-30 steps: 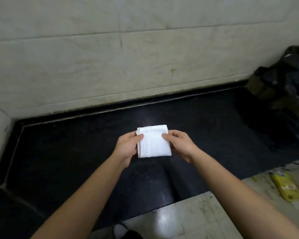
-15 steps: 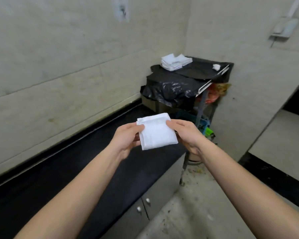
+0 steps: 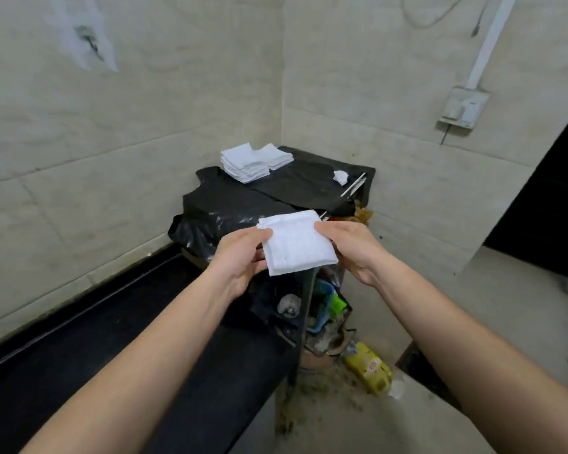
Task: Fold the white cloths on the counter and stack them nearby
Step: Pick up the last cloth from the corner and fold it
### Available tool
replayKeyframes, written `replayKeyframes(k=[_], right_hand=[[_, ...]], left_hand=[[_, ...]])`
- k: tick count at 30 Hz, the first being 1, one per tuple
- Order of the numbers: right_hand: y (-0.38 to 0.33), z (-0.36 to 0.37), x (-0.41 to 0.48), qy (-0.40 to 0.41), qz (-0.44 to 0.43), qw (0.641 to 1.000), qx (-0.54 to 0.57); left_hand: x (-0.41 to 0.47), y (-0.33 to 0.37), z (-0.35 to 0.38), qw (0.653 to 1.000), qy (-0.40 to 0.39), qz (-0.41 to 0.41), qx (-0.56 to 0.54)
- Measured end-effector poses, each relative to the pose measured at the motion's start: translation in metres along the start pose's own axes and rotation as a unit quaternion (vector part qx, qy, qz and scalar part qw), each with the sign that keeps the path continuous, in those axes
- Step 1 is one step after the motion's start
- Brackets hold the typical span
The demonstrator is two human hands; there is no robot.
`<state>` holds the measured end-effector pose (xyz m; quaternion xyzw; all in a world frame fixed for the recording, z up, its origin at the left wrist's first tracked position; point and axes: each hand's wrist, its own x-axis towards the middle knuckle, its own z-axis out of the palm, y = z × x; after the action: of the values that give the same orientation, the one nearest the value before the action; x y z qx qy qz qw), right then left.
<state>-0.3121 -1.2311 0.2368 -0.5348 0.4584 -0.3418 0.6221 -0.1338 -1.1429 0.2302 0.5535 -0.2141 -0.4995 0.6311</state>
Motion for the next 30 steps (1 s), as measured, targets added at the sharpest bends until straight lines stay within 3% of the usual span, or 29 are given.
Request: replayKeyframes(k=[15,24,30], right_hand=[[-0.09,-0.041,0.265,-0.061,0.02,0.997,-0.032],[-0.119,-0.017,0.454,-0.2,0.043,0.978,-0.044],[-0.119,0.005,0.562,-0.258,0.048,0.961,-0.093]], left_hand=[[0.234,0.085,0.085,0.997,0.06,0.006,0.055],[0.376,0.117,0.108,0.979,0.197,0.027,0.048],[0.462,0.135,0.114,0.935,0.309,0.033,0.171]])
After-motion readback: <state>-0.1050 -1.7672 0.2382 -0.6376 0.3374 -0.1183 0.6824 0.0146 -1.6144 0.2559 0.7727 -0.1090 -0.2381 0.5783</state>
